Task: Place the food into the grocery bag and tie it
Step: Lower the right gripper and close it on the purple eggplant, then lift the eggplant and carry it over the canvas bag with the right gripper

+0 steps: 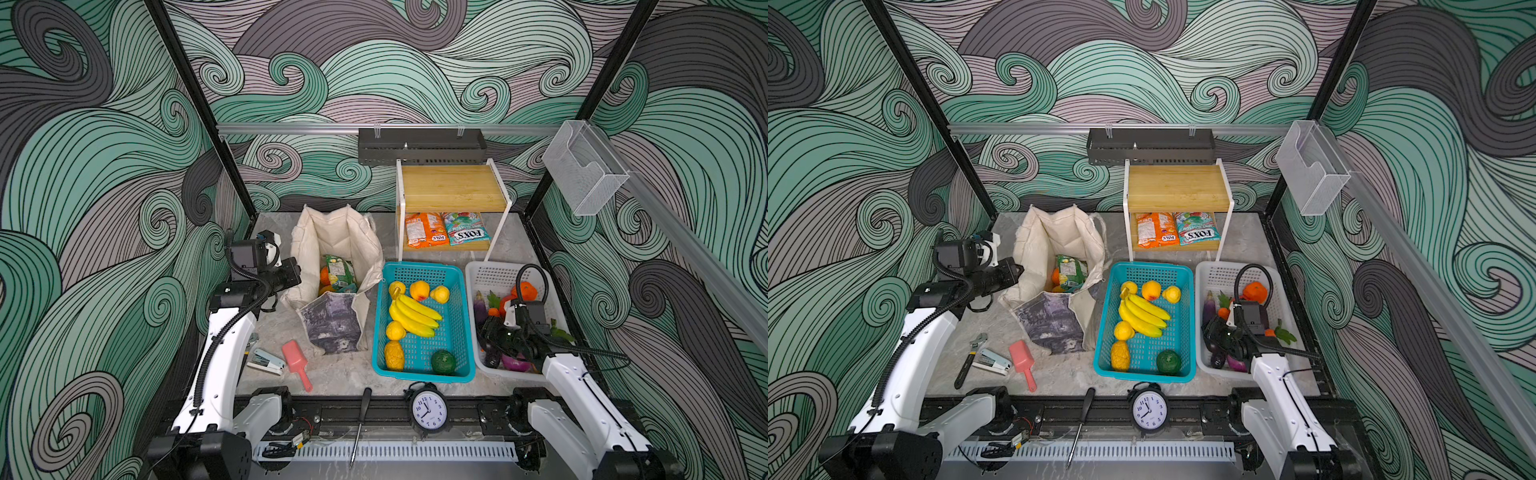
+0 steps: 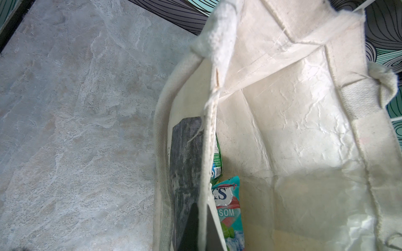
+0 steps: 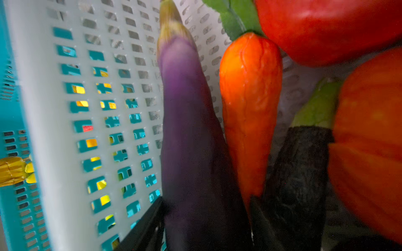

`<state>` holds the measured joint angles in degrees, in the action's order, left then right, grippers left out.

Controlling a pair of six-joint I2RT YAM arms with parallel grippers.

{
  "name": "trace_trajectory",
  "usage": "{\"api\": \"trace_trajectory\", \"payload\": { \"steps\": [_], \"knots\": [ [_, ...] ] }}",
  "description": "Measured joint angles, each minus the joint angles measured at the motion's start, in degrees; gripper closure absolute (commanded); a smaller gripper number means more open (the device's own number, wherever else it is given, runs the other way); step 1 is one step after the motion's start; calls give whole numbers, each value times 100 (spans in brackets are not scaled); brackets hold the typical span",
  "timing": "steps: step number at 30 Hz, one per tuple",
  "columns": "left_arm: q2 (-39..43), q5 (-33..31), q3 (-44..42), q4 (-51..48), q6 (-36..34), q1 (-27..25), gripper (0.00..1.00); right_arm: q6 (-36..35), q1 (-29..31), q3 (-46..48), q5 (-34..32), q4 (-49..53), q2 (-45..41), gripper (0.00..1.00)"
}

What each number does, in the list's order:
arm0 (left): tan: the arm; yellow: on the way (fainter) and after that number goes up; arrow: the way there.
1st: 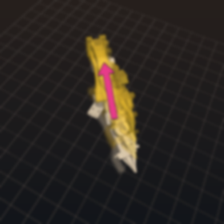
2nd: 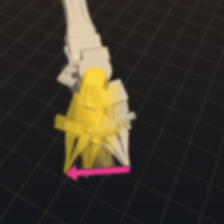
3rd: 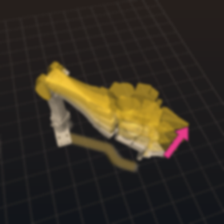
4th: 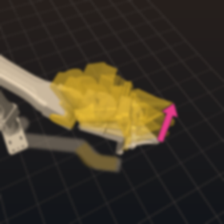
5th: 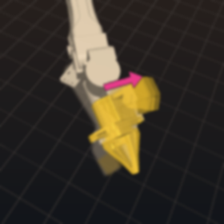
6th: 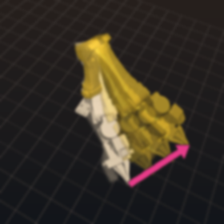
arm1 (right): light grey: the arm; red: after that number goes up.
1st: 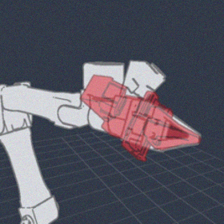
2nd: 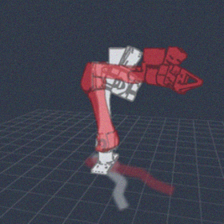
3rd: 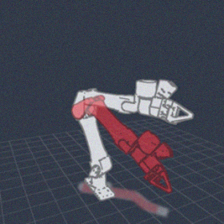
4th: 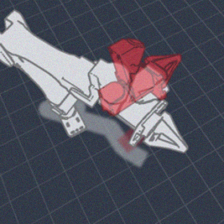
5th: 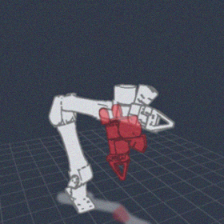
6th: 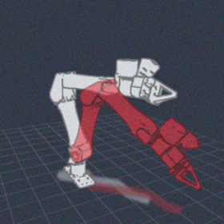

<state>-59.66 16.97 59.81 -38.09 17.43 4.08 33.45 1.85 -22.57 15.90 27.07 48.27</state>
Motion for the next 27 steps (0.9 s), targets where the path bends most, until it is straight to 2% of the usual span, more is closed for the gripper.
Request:
{"api": "trace_trajectory", "payload": {
  "steps": [2,5,16,20,27],
  "knots": [
    [0,-2,0,0,0,0,100,-2,-4,0,37,-28,-2,51],
    [0,0,0,0,-2,0,100,55,-15,17,76,-7,-177,54],
    [0,2,-2,0,-2,0,100,136,-15,-136,103,284,-964,55],
    [0,2,-2,0,-2,0,100,127,-15,-400,111,313,-1231,53],
    [0,2,-2,0,-2,0,100,133,-15,-837,533,-22,-1349,54]
  ]
}}
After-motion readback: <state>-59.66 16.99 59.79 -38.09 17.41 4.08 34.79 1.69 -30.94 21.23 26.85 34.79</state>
